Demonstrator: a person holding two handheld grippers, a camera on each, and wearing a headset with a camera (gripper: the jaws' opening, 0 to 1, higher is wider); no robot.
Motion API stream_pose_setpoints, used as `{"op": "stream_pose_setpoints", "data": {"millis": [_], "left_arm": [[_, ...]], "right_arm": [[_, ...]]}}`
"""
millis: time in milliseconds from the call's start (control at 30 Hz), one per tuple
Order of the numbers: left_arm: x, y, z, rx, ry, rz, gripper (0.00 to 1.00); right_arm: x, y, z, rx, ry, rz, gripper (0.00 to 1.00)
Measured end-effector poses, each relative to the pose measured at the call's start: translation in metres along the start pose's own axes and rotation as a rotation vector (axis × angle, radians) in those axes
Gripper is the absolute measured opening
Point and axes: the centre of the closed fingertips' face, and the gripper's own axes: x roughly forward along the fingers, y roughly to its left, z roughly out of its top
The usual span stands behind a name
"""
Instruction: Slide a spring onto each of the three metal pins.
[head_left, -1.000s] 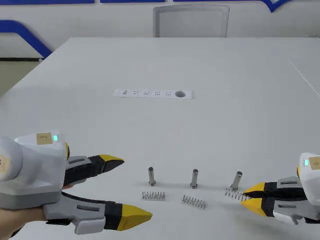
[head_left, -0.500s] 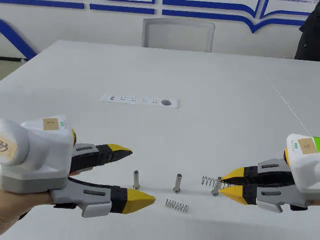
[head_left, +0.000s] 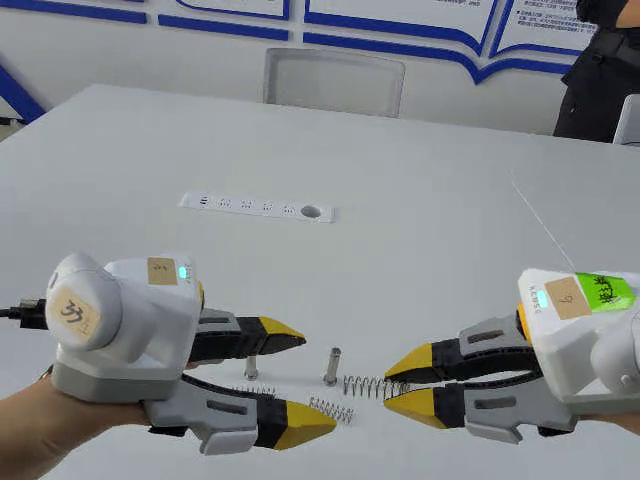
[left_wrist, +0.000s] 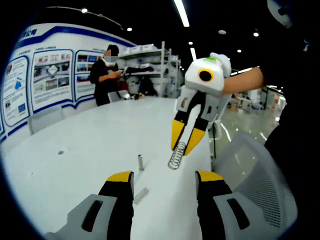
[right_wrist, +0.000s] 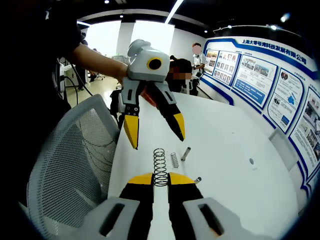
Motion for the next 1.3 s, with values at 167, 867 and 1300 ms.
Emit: {"op": "stream_pose_setpoints", "data": {"millis": [167,867,1300], "left_arm": [[0.006,-0.012,-0.003,0.024,0.020,-0.033,0.46],[0.008,-0.033,-0.002,0.036,0.020,-0.103,0.14],[0.008,-0.039,-0.008,0.125,0.056,-0.111,0.10]], "right_arm": [[0.004,0.009,0.004,-0.016,-0.003,0.019,0.10],[0.011,0.022,0.019,-0.047,-0.015,0.068,0.11],[0.013,0.028,0.015,-0.047,0.004,0.084,0.12]]}}
